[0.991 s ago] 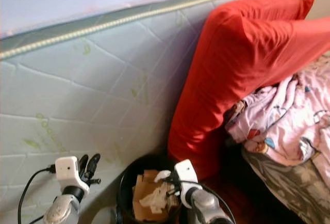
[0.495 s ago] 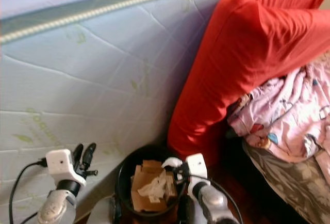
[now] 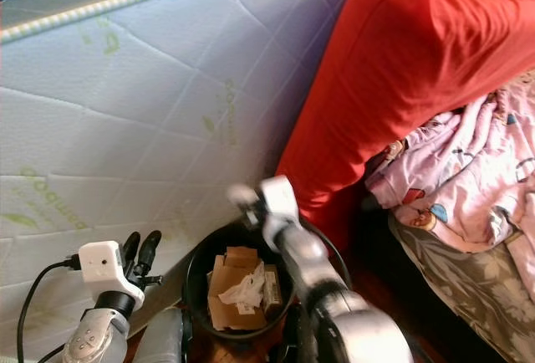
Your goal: Clean up the room
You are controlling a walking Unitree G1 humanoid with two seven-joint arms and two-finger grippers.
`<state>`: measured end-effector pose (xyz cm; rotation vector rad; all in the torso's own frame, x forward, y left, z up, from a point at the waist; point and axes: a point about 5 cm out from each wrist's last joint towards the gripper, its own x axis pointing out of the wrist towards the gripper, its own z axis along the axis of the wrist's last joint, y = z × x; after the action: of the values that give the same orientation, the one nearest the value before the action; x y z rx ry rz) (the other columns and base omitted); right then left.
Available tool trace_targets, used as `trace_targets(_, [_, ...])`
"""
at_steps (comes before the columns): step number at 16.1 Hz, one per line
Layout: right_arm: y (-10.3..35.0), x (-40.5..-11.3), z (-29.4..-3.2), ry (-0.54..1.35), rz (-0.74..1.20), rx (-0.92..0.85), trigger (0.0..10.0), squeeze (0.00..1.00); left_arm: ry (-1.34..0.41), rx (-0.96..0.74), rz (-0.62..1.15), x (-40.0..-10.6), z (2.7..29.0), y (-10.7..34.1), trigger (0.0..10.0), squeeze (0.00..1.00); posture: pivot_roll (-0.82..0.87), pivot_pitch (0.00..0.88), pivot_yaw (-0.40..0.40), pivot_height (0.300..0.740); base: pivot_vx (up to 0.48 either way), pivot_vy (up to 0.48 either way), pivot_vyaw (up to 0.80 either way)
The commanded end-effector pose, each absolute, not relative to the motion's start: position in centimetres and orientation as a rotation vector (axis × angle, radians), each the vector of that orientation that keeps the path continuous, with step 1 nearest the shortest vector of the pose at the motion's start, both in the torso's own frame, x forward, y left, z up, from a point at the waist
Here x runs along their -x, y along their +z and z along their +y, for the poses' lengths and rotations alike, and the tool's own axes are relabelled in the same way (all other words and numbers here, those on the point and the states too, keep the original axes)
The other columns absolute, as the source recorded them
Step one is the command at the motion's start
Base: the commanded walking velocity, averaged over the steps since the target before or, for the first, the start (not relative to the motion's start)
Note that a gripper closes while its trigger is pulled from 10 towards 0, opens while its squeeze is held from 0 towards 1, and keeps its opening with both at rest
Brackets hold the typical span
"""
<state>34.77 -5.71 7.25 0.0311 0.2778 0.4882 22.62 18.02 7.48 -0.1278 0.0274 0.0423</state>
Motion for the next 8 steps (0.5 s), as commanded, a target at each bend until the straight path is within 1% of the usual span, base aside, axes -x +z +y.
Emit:
trace_targets(1, [6.9, -34.7, -5.6, 0.472, 0.318, -0.045, 10.0, 0.0, 0.053, 0.128, 0.033, -22.3, 18.1, 7.6, 10.0, 0.0, 0.28, 0.179, -0.1, 0.617, 0.0, 0.0, 0.0])
trace_targets(3, [6.4, -34.5, -5.2, 0.487, 0.378, 0.021, 10.0, 0.0, 0.055, 0.129, 0.036, -22.2, 18.1, 7.6, 10.0, 0.0, 0.28, 0.179, -0.101, 0.617, 0.0, 0.0, 0.0])
trace_targets(4, [5.9, -34.1, -5.1, 0.506, 0.424, 0.082, 10.0, 0.0, 0.055, 0.129, 0.037, -22.2, 18.0, 7.6, 10.0, 0.0, 0.28, 0.184, -0.104, 0.617, 0.0, 0.0, 0.0])
trace_targets(8, [5.0, -33.5, -5.1, 0.517, 0.469, 0.08, 10.0, 0.0, 0.062, 0.128, 0.041, -21.9, 18.0, 7.7, 10.0, 0.0, 0.28, 0.19, -0.108, 0.617, 0.0, 0.0, 0.0])
